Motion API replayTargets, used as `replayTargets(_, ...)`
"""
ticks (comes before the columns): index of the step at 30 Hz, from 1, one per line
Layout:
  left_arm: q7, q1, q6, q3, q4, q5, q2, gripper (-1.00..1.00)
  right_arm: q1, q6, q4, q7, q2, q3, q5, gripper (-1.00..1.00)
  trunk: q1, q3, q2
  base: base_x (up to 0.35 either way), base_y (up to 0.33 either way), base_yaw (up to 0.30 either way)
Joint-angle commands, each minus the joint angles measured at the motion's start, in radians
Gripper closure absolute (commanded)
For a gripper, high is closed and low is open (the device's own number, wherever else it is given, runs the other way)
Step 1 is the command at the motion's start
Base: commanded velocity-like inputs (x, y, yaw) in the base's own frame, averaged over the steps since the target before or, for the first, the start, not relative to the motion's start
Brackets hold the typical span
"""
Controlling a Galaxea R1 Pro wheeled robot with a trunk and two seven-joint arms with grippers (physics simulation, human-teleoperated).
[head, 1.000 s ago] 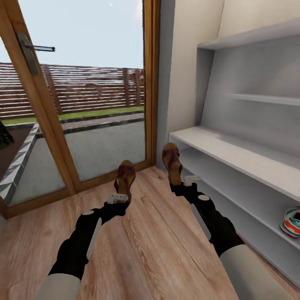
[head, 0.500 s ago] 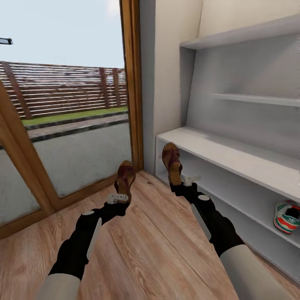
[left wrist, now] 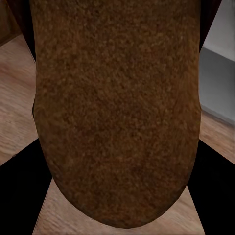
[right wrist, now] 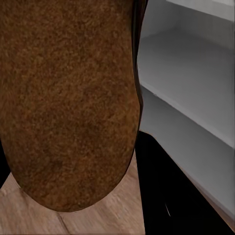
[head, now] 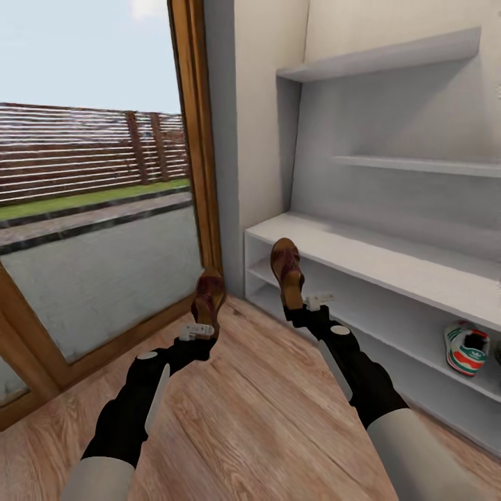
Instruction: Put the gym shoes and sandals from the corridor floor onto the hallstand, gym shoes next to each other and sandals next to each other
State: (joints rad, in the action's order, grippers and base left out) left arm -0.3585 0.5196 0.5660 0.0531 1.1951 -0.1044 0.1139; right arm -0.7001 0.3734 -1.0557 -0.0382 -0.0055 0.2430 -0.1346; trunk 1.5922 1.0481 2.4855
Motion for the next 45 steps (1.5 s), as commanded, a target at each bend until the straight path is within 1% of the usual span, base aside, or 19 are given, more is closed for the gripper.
replayTargets(1,-0.010,0.000,0.003,0.004,0.001,-0.009,0.001,1.00,-0.001,0.005,-0.001,-0.006,0.000,0.002,-0.013,1.00,0.000,0.001,0.000,0.160,0.298,-0.274)
replayTargets(9,-0.010,0.000,0.003,0.004,0.001,-0.009,0.001,1.00,-0.001,0.005,-0.001,-0.006,0.001,0.002,-0.013,1.00,0.000,0.001,0.000,0.137,0.300,-0.276)
replayTargets(21,-0.010,0.000,0.003,0.004,0.001,-0.010,0.001,1.00,-0.001,0.005,-0.001,-0.006,0.000,0.002,-0.013,1.00,0.000,0.001,0.000,0.008,0.306,-0.289)
replayTargets(36,-0.010,0.000,0.003,0.004,0.001,-0.009,0.001,1.00,-0.001,0.005,-0.001,-0.006,0.001,0.002,-0.013,1.00,0.000,0.001,0.000,0.000,0.034,-0.290)
replayTargets(40,-0.010,0.000,0.003,0.004,0.001,-0.009,0.001,1.00,-0.001,0.005,-0.001,-0.006,0.001,0.002,-0.013,1.00,0.000,0.001,0.000,0.000,0.230,-0.269)
replayTargets(45,-0.010,0.000,0.003,0.004,0.001,-0.009,0.001,1.00,-0.001,0.005,-0.001,-0.006,0.001,0.002,-0.012,1.00,0.000,0.001,0.000,0.000,0.301,-0.047)
